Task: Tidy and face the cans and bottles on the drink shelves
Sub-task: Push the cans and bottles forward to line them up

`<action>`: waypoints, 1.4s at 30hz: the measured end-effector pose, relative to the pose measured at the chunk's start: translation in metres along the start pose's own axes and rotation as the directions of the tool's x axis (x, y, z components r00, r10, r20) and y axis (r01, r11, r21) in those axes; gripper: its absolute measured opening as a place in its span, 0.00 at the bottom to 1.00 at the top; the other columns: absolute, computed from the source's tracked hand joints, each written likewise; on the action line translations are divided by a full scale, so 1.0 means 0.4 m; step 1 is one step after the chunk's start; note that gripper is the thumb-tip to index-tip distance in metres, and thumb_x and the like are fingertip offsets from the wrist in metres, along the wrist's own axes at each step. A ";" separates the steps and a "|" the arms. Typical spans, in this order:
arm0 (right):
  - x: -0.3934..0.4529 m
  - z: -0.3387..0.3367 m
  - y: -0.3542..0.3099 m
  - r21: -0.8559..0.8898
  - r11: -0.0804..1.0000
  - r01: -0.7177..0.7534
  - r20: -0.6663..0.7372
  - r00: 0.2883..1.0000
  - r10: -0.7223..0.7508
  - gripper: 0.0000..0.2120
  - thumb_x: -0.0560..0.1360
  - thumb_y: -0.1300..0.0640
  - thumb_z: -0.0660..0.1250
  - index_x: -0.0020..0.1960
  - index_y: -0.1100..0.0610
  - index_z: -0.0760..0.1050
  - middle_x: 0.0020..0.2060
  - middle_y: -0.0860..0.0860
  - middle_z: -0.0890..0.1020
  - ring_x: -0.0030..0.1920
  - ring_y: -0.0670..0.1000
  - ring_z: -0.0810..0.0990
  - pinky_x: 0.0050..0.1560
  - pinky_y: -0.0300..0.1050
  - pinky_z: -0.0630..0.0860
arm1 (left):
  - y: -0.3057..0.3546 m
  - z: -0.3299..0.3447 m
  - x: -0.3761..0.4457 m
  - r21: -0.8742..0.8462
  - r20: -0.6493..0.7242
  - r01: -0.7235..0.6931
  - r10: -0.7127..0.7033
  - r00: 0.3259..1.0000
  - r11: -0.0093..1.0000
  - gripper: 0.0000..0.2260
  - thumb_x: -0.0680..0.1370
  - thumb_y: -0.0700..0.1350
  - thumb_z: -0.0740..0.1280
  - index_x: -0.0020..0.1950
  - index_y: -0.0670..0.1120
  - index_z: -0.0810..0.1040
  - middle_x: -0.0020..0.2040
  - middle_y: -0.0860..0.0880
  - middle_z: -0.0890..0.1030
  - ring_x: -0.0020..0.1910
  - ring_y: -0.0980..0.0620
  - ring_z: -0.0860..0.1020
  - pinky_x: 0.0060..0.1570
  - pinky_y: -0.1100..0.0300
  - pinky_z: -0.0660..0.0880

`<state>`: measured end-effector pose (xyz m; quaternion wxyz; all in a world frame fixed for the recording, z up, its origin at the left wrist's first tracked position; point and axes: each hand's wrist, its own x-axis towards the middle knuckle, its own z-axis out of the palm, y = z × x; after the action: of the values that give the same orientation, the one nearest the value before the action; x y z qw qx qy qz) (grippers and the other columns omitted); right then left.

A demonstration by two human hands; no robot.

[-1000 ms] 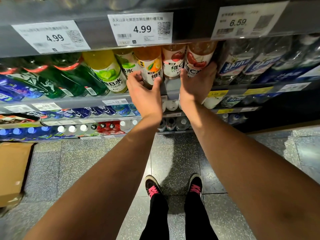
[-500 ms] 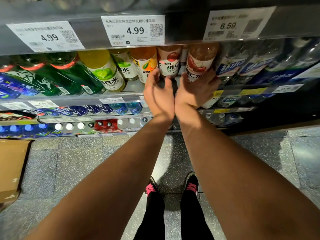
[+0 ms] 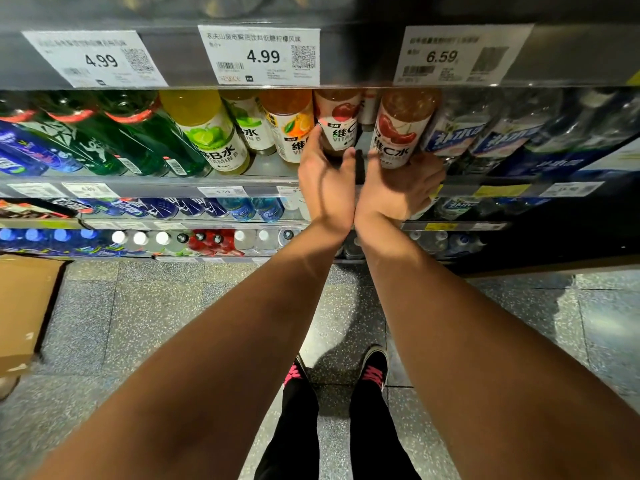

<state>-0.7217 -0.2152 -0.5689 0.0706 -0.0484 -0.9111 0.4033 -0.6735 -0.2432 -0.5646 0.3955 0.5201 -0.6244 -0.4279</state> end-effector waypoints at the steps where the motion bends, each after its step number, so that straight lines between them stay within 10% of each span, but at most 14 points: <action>1: 0.011 0.005 0.012 0.001 1.000 0.017 0.093 0.996 -0.017 0.38 0.55 0.38 0.78 0.55 0.63 0.78 0.53 0.60 0.82 0.51 0.59 0.82 0.45 0.47 0.75 | 0.000 0.006 0.000 -0.001 -0.002 0.006 -0.006 1.000 1.000 0.23 0.71 0.41 0.74 0.66 0.44 0.76 0.56 0.54 0.82 0.55 0.57 0.80 0.61 0.65 0.74; 6: 0.023 -0.028 0.105 0.037 0.957 0.287 0.129 0.949 -0.289 0.38 0.65 0.38 0.68 0.59 0.70 0.77 0.55 0.67 0.81 0.57 0.66 0.81 0.57 0.53 0.73 | 0.004 0.060 -0.009 -0.089 -0.128 0.087 -0.098 0.987 0.992 0.30 0.69 0.43 0.73 0.71 0.45 0.71 0.65 0.47 0.79 0.65 0.48 0.77 0.67 0.47 0.73; 13: 0.099 -0.104 0.194 0.248 0.883 0.399 0.257 0.851 -0.457 0.23 0.71 0.48 0.70 0.55 0.67 0.74 0.49 0.62 0.78 0.50 0.63 0.78 0.53 0.51 0.74 | 0.019 0.098 0.036 0.020 -0.174 0.128 -0.123 0.977 0.992 0.26 0.71 0.43 0.77 0.65 0.39 0.72 0.59 0.42 0.81 0.58 0.43 0.79 0.59 0.58 0.72; 20: 0.103 -0.115 0.190 0.327 0.886 0.329 0.334 0.836 -0.434 0.19 0.74 0.53 0.72 0.55 0.67 0.75 0.46 0.62 0.79 0.43 0.45 0.71 0.46 0.20 0.62 | 0.003 0.094 0.046 0.073 -0.184 0.062 -0.048 0.982 0.995 0.22 0.67 0.46 0.78 0.55 0.41 0.74 0.49 0.49 0.81 0.50 0.48 0.80 0.50 0.62 0.72; 28: 0.097 -0.087 0.123 0.335 0.880 0.337 0.294 0.850 -0.437 0.16 0.72 0.52 0.66 0.51 0.64 0.75 0.45 0.59 0.79 0.41 0.58 0.80 0.39 0.55 0.78 | -0.024 0.049 0.031 0.070 -0.048 0.016 -0.012 0.999 0.997 0.33 0.64 0.52 0.78 0.65 0.43 0.74 0.57 0.47 0.82 0.57 0.50 0.81 0.59 0.50 0.77; 37: 0.028 -0.099 0.080 0.334 0.862 0.382 0.200 0.865 -0.461 0.11 0.72 0.58 0.67 0.48 0.66 0.76 0.40 0.58 0.80 0.40 0.55 0.79 0.43 0.38 0.70 | -0.028 0.006 0.009 -0.009 0.124 0.007 -0.006 0.992 1.000 0.34 0.62 0.51 0.81 0.64 0.46 0.71 0.57 0.46 0.81 0.57 0.49 0.81 0.58 0.47 0.78; 42: -0.058 -0.105 0.027 0.403 0.814 0.418 0.183 0.835 -0.520 0.12 0.74 0.56 0.67 0.48 0.66 0.77 0.41 0.58 0.81 0.41 0.57 0.81 0.45 0.46 0.75 | -0.058 -0.086 0.007 0.027 0.148 -0.099 0.094 0.985 0.995 0.26 0.69 0.45 0.74 0.66 0.42 0.73 0.60 0.43 0.79 0.61 0.46 0.79 0.62 0.44 0.75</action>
<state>-0.6913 -0.1806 -0.5511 0.0444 0.2518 -0.8089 0.5294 -0.6343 -0.2523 -0.5754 0.3598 0.4634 -0.6834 -0.4344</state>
